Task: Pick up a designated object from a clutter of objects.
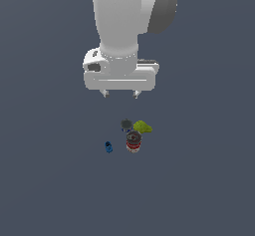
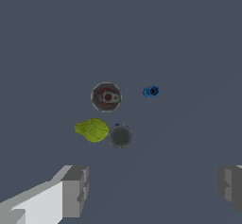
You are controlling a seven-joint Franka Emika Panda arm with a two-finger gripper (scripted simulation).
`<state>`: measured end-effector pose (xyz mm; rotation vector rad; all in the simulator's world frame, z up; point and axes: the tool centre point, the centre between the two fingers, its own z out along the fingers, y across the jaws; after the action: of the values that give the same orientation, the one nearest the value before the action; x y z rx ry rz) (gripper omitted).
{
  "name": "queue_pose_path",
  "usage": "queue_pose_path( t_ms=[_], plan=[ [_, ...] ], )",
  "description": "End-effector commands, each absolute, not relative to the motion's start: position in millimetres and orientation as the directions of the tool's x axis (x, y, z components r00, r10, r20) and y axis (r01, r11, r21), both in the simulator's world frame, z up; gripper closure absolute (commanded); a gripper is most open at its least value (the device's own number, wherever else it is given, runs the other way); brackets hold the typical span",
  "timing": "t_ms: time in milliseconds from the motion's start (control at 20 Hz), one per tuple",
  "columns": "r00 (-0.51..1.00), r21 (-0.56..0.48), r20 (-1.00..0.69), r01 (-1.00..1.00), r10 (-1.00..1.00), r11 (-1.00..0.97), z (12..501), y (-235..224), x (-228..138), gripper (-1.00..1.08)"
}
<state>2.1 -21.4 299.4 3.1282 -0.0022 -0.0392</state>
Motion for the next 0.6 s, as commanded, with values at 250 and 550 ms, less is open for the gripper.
queue_pose_path(
  t_ms=[250, 550],
  plan=[
    [1.0, 0.008, -0.023, 0.01, 0.01, -1.0, 304.6, -9.5, 4.8, -0.92],
    [0.999, 0.004, -0.022, 0.029, 0.029, -1.0, 312.4, 2.4, 4.9, -0.92]
  ],
)
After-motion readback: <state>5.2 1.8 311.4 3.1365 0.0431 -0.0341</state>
